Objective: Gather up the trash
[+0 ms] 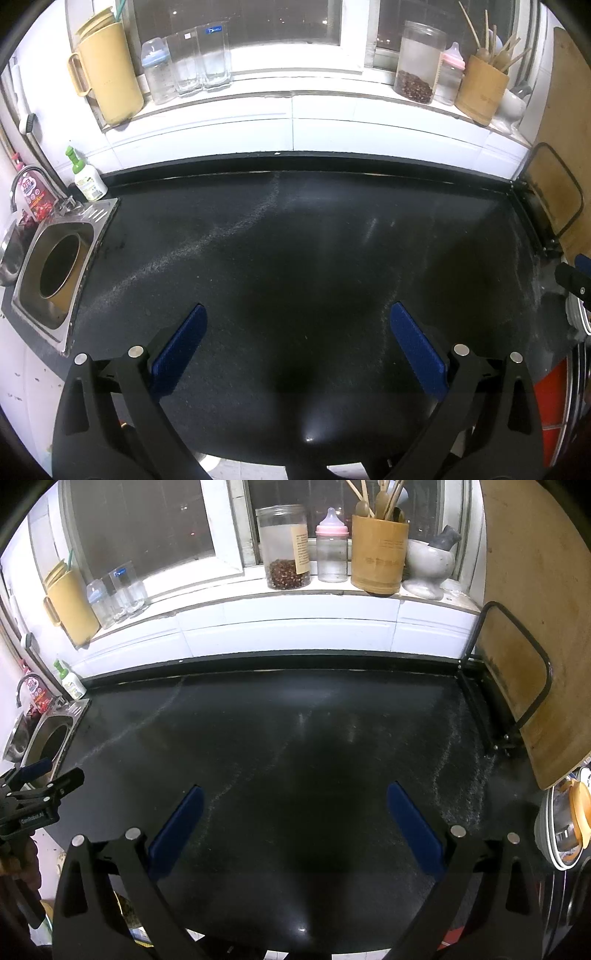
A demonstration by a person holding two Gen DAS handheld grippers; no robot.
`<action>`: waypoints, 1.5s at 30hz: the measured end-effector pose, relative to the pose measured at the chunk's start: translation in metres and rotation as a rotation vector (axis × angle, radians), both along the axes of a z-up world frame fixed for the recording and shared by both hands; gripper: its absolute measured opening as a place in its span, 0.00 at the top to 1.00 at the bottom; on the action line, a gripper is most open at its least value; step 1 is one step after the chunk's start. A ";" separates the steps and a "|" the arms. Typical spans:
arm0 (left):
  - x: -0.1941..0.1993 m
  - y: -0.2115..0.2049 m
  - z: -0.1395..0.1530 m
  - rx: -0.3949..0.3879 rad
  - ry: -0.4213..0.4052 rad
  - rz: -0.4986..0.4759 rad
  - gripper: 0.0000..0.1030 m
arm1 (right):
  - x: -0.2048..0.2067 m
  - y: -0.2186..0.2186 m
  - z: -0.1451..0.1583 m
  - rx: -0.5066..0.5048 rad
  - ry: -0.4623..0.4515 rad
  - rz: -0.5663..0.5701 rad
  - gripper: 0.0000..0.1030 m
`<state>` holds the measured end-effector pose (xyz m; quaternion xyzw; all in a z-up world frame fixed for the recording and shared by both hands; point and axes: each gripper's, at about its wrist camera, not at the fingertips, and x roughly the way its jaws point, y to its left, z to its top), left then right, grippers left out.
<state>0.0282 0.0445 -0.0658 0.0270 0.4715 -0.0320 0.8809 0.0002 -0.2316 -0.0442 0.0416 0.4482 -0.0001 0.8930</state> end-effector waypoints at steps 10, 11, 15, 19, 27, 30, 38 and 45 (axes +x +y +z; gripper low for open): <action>0.002 0.003 0.000 -0.005 0.002 0.005 0.06 | 0.004 0.000 0.000 -0.004 -0.001 0.007 0.07; 0.002 0.003 0.000 -0.006 0.002 0.005 0.06 | 0.002 0.000 0.000 -0.002 -0.003 0.003 0.07; 0.002 0.004 -0.001 -0.005 0.002 0.008 0.06 | 0.003 -0.001 0.000 0.000 -0.002 0.005 0.07; 0.002 0.004 -0.001 -0.005 0.005 0.009 0.06 | 0.004 0.000 0.000 -0.002 -0.003 0.006 0.07; -0.001 0.004 -0.001 -0.009 0.004 0.013 0.06 | 0.003 -0.001 0.000 0.001 -0.001 0.006 0.07; -0.001 0.003 -0.002 -0.006 0.005 0.011 0.06 | 0.002 0.000 0.000 -0.002 -0.002 0.005 0.07; -0.002 0.000 -0.001 -0.002 0.001 0.014 0.06 | 0.002 -0.001 -0.001 -0.003 -0.004 0.008 0.07; -0.004 -0.002 0.001 -0.004 0.002 0.009 0.06 | 0.001 -0.001 -0.001 -0.004 -0.003 0.009 0.07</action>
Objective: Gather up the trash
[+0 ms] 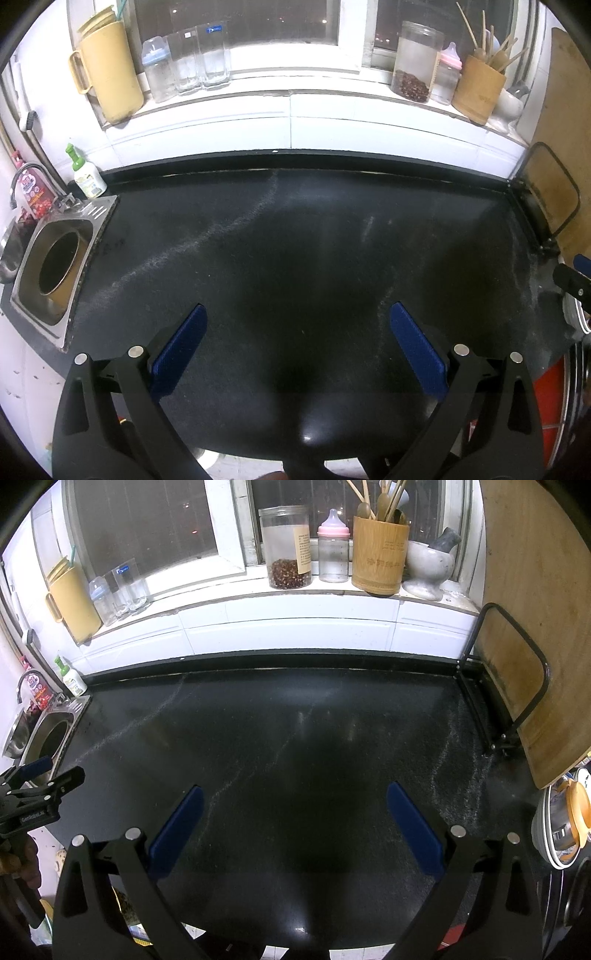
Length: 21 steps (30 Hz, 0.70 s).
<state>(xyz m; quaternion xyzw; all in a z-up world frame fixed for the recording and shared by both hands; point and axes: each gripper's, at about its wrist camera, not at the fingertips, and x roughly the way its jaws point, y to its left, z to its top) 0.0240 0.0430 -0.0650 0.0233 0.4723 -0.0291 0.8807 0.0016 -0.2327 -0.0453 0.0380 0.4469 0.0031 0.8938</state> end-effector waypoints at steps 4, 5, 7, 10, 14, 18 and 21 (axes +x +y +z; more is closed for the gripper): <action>0.000 0.000 0.002 -0.005 -0.003 0.001 0.06 | 0.001 0.000 0.000 0.001 0.001 0.000 0.07; -0.001 0.001 0.002 -0.007 -0.004 0.000 0.06 | 0.002 0.000 0.000 0.000 0.000 0.003 0.07; 0.000 0.000 0.003 -0.001 -0.006 0.003 0.06 | 0.001 -0.001 0.000 0.000 -0.002 0.004 0.07; 0.000 0.000 0.003 0.001 -0.008 0.002 0.06 | 0.000 -0.001 -0.001 -0.001 -0.004 0.006 0.07; 0.001 -0.001 0.003 0.002 -0.005 0.000 0.06 | 0.001 -0.002 -0.001 0.001 -0.003 0.006 0.07; 0.002 -0.001 0.003 0.005 -0.005 -0.001 0.06 | 0.000 -0.003 -0.002 0.004 -0.001 0.007 0.07; 0.002 -0.001 0.004 0.006 -0.009 -0.005 0.06 | 0.000 -0.004 -0.003 0.007 0.002 0.003 0.07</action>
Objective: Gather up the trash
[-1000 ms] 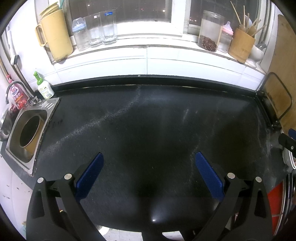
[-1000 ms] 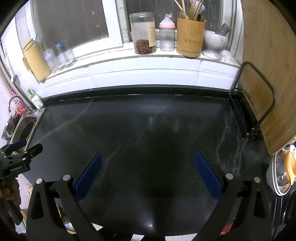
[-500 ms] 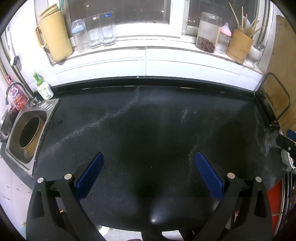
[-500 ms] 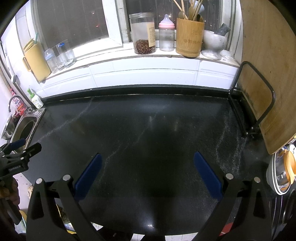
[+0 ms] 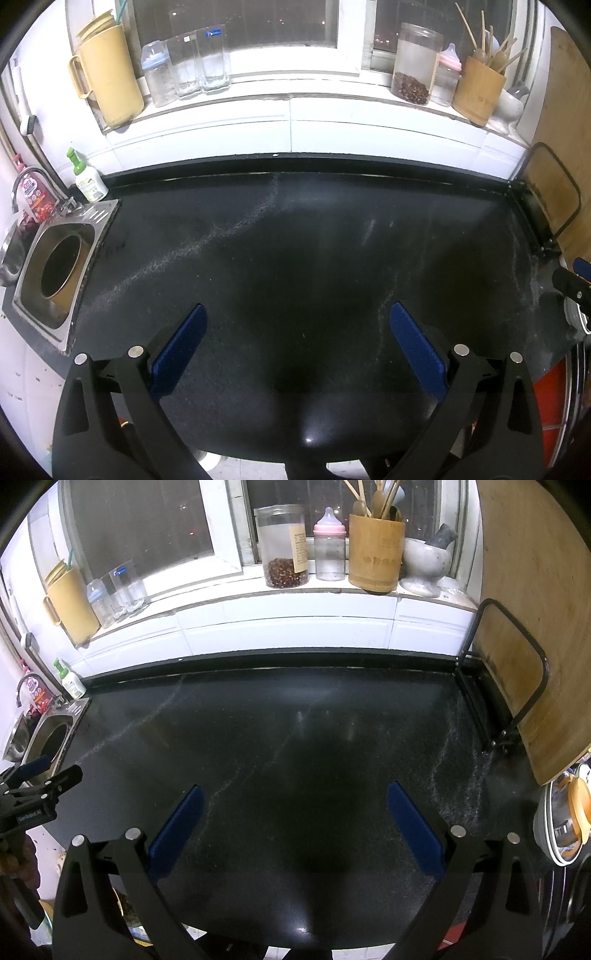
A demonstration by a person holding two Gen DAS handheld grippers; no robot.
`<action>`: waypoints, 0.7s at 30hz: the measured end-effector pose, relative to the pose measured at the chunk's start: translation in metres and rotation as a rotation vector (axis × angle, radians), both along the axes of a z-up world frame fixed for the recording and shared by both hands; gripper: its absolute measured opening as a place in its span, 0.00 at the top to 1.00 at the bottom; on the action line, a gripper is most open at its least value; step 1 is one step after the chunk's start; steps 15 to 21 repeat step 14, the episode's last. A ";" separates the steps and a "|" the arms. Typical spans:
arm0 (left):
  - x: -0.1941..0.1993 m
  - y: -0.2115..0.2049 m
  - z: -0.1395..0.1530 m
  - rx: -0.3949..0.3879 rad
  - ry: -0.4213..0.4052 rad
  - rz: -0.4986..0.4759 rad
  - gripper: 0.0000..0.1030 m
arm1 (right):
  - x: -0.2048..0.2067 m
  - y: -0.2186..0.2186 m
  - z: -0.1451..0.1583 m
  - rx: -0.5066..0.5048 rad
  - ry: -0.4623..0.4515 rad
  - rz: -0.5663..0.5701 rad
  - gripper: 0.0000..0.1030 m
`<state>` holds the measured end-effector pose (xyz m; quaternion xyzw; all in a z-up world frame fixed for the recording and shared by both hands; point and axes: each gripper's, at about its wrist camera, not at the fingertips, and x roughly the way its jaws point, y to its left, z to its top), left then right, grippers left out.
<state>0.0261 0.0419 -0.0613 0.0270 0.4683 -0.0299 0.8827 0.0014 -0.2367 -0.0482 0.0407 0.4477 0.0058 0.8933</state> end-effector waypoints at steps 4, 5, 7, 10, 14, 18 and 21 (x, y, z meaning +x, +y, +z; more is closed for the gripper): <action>0.001 0.000 -0.001 0.010 -0.006 0.004 0.06 | 0.002 -0.001 -0.002 0.004 0.004 -0.002 0.07; 0.002 0.000 -0.002 0.007 -0.005 0.004 0.06 | 0.002 -0.001 -0.002 0.006 0.006 -0.002 0.07; 0.004 0.000 -0.003 0.010 -0.002 0.006 0.06 | 0.004 -0.001 -0.004 0.005 0.011 -0.003 0.07; 0.008 0.002 -0.007 0.006 0.010 0.004 0.06 | 0.007 -0.001 -0.009 0.012 0.019 -0.003 0.07; 0.015 0.006 -0.018 0.020 0.013 0.012 0.06 | 0.014 -0.002 -0.021 0.012 0.027 0.006 0.07; 0.015 0.006 -0.018 0.020 0.013 0.012 0.06 | 0.014 -0.002 -0.021 0.012 0.027 0.006 0.07; 0.015 0.006 -0.018 0.020 0.013 0.012 0.06 | 0.014 -0.002 -0.021 0.012 0.027 0.006 0.07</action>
